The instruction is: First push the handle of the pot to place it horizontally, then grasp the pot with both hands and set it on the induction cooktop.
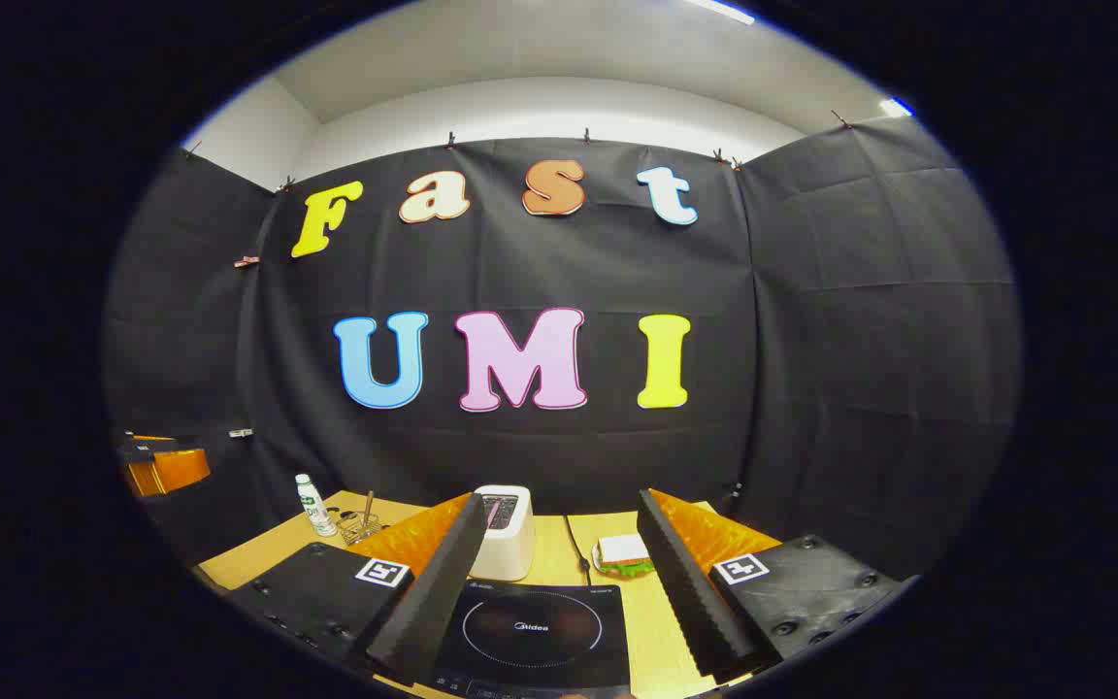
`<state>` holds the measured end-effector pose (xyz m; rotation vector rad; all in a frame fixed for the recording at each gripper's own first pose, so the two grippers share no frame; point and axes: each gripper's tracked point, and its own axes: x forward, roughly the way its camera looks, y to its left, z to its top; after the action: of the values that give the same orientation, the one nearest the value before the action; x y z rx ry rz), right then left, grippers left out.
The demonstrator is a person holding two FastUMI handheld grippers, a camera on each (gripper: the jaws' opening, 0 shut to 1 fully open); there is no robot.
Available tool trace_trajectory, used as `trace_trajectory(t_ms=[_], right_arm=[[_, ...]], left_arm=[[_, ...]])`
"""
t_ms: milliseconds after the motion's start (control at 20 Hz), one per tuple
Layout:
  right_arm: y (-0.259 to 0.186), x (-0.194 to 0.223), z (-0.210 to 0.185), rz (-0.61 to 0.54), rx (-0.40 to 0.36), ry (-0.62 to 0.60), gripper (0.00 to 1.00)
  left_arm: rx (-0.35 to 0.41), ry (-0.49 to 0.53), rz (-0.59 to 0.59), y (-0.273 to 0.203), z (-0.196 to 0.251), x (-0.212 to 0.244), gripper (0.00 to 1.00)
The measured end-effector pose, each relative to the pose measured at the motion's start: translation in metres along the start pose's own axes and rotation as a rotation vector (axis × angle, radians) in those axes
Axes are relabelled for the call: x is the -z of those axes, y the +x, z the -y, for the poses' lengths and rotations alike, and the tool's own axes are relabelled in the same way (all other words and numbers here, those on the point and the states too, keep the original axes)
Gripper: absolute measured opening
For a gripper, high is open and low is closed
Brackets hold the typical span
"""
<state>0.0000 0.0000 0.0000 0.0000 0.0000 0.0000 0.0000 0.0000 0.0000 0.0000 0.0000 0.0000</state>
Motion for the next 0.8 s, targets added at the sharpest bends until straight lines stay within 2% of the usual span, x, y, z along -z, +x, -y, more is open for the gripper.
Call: trace_trajectory(t_ms=[300,400,450,500,800], right_arm=[[0.012,0.016,0.012,-0.046,-0.034,0.026,0.97],[0.01,0.014,0.018,-0.037,-0.009,0.019,0.97],[0.009,0.016,0.019,-0.034,0.006,0.017,0.93],[0.008,0.017,0.018,-0.036,0.021,0.019,0.98],[-0.003,0.016,-0.004,-0.011,0.071,0.005,0.98]], left_arm=[[-0.052,-0.069,-0.044,0.003,0.009,0.016,0.95],[-0.046,-0.056,-0.039,0.005,0.008,0.013,0.95],[-0.042,-0.035,-0.038,0.006,0.005,0.014,0.95],[-0.034,-0.017,-0.038,0.007,0.002,0.013,0.95],[0.048,0.02,-0.036,0.002,-0.014,0.021,0.95]])
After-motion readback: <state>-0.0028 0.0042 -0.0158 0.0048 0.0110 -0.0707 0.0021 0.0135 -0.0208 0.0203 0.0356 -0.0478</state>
